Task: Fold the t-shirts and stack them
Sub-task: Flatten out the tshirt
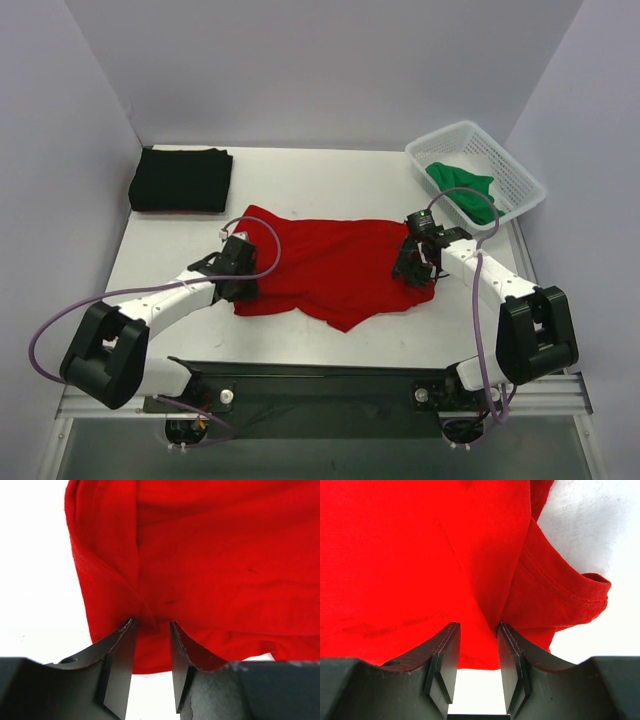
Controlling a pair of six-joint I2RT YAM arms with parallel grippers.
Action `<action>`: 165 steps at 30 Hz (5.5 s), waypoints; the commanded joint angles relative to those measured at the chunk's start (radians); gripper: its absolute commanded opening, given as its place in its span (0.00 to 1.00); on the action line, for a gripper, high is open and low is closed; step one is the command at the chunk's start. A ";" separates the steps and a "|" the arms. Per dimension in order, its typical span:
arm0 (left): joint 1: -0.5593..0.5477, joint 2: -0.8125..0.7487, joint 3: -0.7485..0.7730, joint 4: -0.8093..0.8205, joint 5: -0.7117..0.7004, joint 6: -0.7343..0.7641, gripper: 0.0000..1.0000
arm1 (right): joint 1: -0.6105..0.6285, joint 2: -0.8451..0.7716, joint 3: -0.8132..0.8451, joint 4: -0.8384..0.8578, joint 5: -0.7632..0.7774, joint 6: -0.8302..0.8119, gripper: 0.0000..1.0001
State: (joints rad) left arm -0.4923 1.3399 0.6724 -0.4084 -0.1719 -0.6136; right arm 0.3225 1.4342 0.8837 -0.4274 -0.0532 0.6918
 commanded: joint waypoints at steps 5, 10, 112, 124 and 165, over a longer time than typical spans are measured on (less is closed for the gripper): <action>-0.011 0.015 0.038 -0.012 -0.040 0.017 0.38 | 0.007 0.003 -0.002 -0.020 0.004 0.009 0.36; -0.015 0.012 0.027 -0.015 -0.038 0.014 0.36 | 0.007 0.005 -0.003 -0.019 0.004 0.012 0.36; 0.518 -0.349 0.095 -0.003 0.244 0.167 0.00 | 0.107 -0.284 -0.156 -0.120 -0.105 0.051 0.45; 0.518 -0.375 0.072 -0.026 0.238 0.173 0.00 | 0.141 -0.161 -0.275 0.076 -0.186 0.095 0.39; 0.532 -0.421 0.118 -0.059 0.235 0.175 0.00 | 0.090 -0.388 -0.015 -0.232 -0.071 0.011 0.00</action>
State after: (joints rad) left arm 0.0307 0.9352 0.7311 -0.4877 0.0544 -0.4404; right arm 0.4282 1.0531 0.8543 -0.5461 -0.1787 0.7387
